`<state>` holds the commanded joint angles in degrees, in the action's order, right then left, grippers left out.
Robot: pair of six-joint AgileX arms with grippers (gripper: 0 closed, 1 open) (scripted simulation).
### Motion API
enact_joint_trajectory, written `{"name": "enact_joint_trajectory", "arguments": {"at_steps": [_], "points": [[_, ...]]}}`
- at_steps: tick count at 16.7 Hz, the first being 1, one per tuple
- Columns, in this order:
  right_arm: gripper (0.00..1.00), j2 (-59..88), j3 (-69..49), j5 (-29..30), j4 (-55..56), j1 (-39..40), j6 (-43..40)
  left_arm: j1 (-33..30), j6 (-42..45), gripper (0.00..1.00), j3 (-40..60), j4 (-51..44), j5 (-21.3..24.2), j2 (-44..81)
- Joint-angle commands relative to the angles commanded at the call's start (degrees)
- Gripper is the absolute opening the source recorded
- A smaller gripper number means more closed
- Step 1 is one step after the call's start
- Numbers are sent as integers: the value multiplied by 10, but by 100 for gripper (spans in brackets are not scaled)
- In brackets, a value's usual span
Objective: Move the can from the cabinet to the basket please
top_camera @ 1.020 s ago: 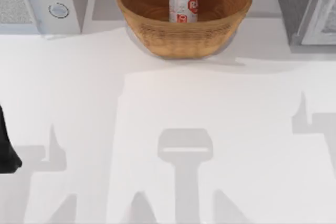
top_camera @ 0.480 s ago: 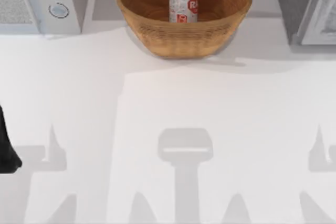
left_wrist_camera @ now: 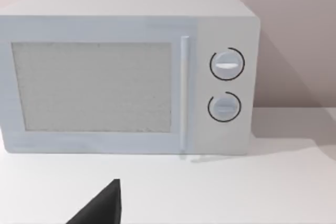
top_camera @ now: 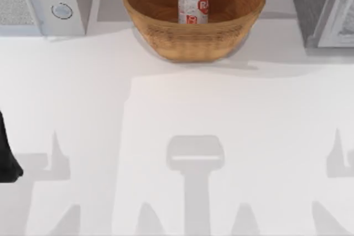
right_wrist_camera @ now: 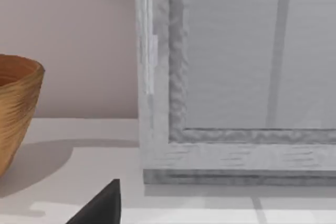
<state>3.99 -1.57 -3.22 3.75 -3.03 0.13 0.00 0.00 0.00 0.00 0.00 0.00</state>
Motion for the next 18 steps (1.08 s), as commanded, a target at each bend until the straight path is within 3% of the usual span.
{"name": "enact_joint_trajectory", "arguments": {"at_steps": [4, 14, 18], "points": [[100, 133, -37, -95, 115, -97, 2, 0, 0, 100, 0, 0, 0, 0], [100, 650, -148, -418, 503, -430, 10, 0, 0, 100, 0, 0, 0, 0], [100, 796, -181, -510, 613, -521, 13, 0, 0, 100, 0, 0, 0, 0]]}}
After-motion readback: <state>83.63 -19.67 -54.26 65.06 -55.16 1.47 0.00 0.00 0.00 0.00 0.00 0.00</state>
